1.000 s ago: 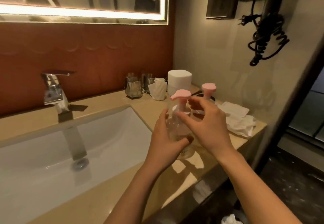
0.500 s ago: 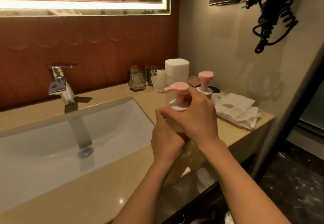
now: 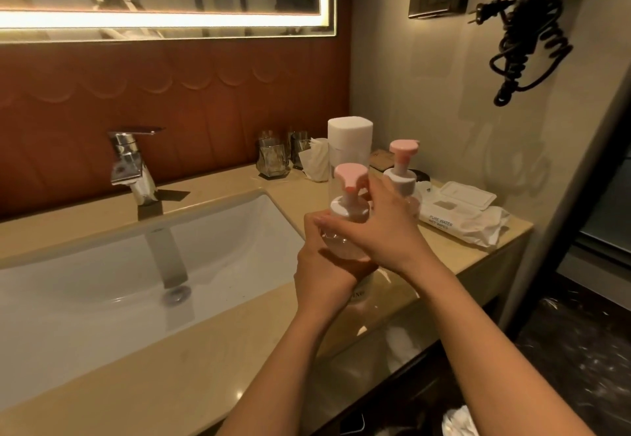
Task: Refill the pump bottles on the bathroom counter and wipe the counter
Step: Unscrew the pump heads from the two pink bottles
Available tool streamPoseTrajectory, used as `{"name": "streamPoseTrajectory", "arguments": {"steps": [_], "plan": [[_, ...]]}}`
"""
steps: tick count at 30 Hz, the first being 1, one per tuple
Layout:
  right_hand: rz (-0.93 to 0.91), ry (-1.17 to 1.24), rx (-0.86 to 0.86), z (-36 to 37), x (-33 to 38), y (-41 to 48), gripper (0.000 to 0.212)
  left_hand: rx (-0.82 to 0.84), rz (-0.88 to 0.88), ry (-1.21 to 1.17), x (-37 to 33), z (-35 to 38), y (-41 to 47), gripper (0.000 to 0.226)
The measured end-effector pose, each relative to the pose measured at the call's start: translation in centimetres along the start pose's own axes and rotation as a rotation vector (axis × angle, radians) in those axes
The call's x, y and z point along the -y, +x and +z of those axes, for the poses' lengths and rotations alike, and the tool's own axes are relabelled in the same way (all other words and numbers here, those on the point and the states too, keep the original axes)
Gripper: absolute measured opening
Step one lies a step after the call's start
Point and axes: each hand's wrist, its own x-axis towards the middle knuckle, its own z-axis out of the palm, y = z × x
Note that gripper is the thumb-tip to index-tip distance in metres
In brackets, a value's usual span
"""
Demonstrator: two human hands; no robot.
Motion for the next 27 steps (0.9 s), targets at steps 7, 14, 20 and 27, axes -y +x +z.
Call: {"name": "streamPoseTrajectory", "arguments": {"steps": [7, 14, 20, 27], "plan": [[-0.031, 0.025, -0.053, -0.5, -0.1, 0.4, 0.057, 0.01, 0.002, -0.059, 0.4, 0.2, -0.2, 0.081], [0.004, 0.148, 0.021, 0.3, -0.7, 0.3, 0.057, 0.013, 0.006, -0.077, 0.7, 0.2, -0.1, 0.08], [-0.015, 0.033, -0.226, 1.1, 0.1, 0.0, 0.06, 0.066, -0.016, -0.089, 0.0, -0.1, -0.3, 0.081], [0.037, -0.009, -0.058, -0.3, 0.2, 0.4, 0.048, 0.07, 0.022, -0.061, 0.2, -0.3, -0.3, 0.082]]}}
